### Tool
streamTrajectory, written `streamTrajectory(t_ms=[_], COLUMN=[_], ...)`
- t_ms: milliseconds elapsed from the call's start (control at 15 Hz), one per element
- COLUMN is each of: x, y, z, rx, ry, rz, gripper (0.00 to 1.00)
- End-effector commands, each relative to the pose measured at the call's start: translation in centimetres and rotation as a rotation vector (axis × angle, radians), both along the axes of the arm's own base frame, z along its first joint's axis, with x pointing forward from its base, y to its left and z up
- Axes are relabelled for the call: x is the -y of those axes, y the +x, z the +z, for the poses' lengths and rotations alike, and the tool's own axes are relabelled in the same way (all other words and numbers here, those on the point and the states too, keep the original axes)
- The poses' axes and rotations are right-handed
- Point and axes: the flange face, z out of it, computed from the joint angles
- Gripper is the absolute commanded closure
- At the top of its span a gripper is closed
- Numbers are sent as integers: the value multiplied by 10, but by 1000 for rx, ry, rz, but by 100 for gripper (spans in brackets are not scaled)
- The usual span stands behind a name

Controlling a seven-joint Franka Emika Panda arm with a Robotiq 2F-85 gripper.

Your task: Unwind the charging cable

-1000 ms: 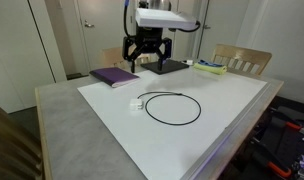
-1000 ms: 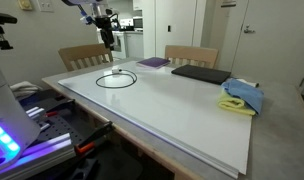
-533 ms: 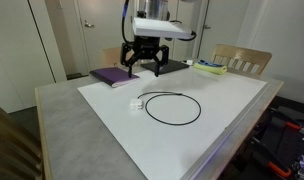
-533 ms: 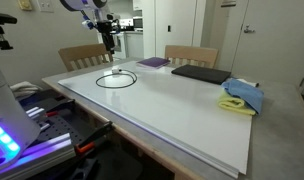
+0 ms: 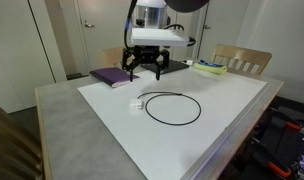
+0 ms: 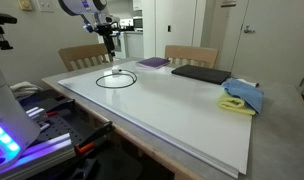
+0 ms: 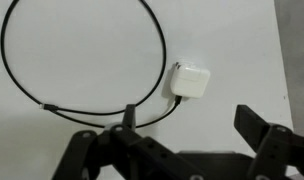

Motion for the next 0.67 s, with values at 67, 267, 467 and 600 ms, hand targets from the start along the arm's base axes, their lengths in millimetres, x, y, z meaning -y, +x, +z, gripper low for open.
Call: streamTrajectory(t_ms=[67,267,467,600], x=[-2,-5,-10,-12], y=[9,15,18,18], z=[-19,-27,-39,-47], rx=[48,86,92,71], ry=[-37,-52,-35,-25], rz=[-32,-41,-42,-69], gripper=[0,0,0,0])
